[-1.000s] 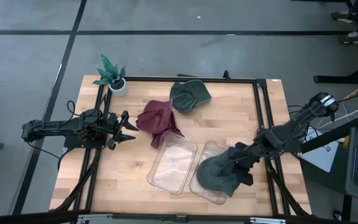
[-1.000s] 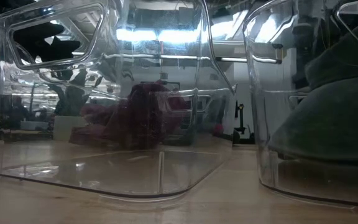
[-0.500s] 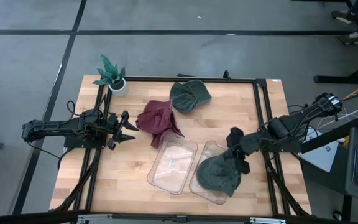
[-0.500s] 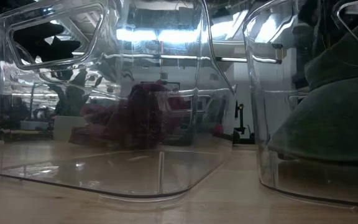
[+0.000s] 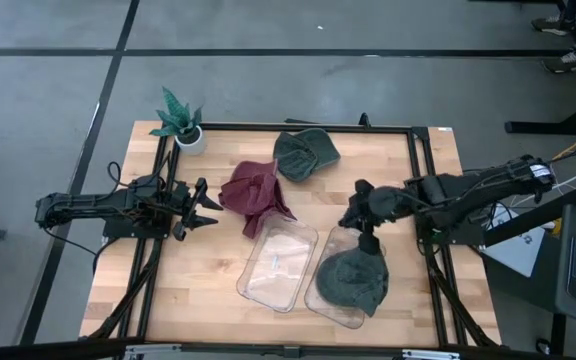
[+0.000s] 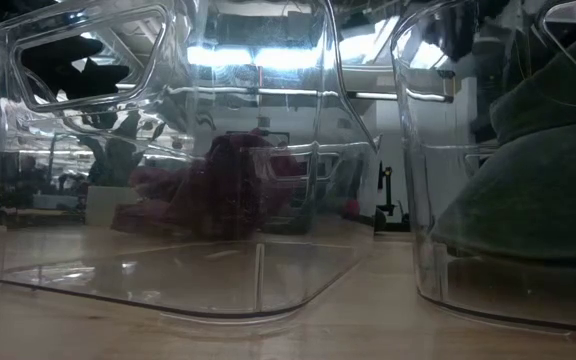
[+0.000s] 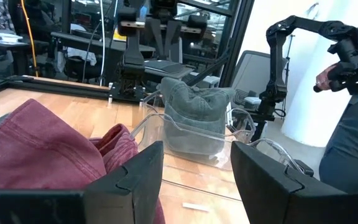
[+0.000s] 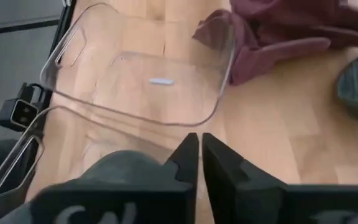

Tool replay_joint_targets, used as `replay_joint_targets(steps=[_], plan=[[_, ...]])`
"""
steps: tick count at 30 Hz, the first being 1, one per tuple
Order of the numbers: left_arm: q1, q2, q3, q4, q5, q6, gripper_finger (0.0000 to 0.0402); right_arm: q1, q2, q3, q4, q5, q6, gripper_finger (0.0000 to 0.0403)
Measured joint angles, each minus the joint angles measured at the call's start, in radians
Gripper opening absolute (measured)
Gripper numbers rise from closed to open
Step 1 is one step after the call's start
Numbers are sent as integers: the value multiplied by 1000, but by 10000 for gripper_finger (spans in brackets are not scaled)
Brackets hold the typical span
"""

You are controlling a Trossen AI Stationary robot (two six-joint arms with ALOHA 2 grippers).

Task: Pick & Place hat
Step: Put the gray cap into the right transparent bin

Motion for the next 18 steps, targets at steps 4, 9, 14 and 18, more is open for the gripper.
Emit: replay_joint_targets(steps=[4, 9, 14, 18], plan=[[0, 0, 0, 0, 0, 0, 184, -87, 20, 0, 33, -69, -102, 71], [0, 0, 0, 0, 0, 0, 184, -190, 57, 0, 60, -73, -231, 143], [0, 0, 0, 0, 0, 0, 184, -293, 102, 0, 84, -72, -370, 206], [0, 0, 0, 0, 0, 0, 184, -377, 148, 0, 101, -57, -396, 241]])
